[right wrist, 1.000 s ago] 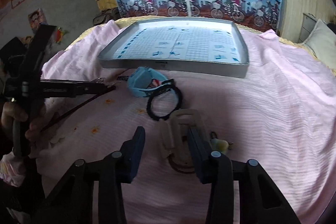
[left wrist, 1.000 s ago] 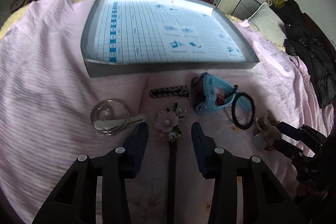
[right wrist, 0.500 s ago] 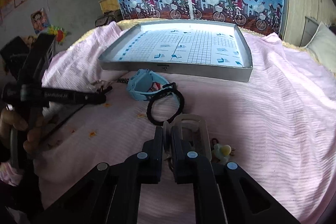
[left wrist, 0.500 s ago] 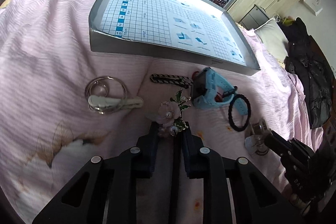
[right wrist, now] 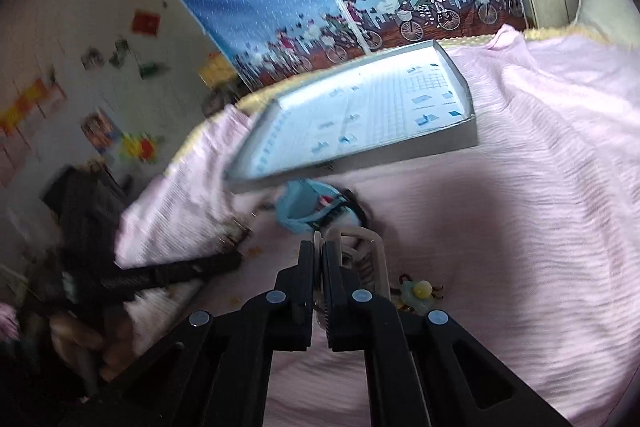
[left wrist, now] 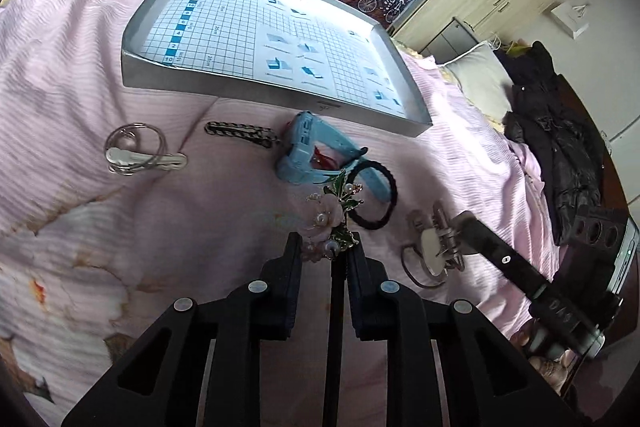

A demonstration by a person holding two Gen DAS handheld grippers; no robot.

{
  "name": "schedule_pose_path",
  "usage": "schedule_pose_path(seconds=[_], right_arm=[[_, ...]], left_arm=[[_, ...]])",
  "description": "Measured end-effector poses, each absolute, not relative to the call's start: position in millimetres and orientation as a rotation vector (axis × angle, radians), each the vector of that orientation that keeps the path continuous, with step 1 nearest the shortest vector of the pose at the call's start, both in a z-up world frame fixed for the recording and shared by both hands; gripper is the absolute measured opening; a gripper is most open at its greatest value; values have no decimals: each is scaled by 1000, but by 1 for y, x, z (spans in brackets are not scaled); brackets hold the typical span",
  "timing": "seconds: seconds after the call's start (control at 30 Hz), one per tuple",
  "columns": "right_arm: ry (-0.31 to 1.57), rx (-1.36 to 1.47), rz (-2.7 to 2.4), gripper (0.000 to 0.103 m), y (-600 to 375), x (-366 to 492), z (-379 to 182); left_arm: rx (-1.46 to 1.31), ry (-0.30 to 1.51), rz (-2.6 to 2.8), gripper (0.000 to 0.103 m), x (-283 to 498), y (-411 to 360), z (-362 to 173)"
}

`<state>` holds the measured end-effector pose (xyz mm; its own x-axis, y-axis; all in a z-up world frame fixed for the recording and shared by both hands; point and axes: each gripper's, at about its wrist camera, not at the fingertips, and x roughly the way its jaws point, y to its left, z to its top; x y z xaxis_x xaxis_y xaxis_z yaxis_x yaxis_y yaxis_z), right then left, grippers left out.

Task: Organize jewelry
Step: 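Carry the hair stick into the tray and release it while the right gripper places the claw clip there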

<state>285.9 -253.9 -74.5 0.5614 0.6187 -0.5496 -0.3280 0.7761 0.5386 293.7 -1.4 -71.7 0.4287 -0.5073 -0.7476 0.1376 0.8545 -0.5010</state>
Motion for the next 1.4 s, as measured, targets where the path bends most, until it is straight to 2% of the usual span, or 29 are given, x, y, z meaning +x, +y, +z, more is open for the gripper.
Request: schedule_pose_path(seconds=[0.1,0.5,0.73,1.07,1.4], right_arm=[[753,455,582,5,-263,285,-68],[692,289,470,5,-249,313,-68],[635,409,472,5,-245,359,-66],[635,586,455,5,-263,425,-76],[640,465,417,5,-265,444,-82]], left_arm=[[-394,1039,-410,17,293,-1,-69],[-390,1039,-392,17,299,-11,-72],[-397,964,-354,17,325,-2,-47],[-469,893,-267,17,413,6,-39],[-417,876,-195,17,500,-8,-70]])
